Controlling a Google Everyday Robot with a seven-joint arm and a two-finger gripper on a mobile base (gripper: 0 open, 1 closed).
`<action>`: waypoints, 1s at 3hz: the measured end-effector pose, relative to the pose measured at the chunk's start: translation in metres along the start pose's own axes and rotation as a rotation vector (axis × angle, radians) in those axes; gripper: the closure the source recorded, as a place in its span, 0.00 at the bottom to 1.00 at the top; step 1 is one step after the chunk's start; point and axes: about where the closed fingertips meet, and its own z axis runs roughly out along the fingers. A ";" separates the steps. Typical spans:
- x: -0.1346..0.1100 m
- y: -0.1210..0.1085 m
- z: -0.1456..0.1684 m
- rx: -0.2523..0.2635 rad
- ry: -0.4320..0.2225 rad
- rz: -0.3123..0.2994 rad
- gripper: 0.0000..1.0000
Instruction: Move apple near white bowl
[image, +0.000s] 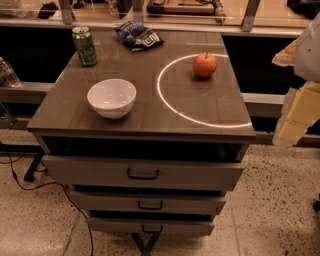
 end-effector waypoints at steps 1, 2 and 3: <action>0.000 0.000 -0.001 0.003 -0.011 0.006 0.03; -0.001 0.000 -0.004 0.009 -0.046 0.025 0.26; -0.002 -0.001 -0.006 0.017 -0.046 0.023 0.24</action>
Offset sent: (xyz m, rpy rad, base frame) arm -0.0010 -0.0014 0.0025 0.0910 -0.0125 -0.0264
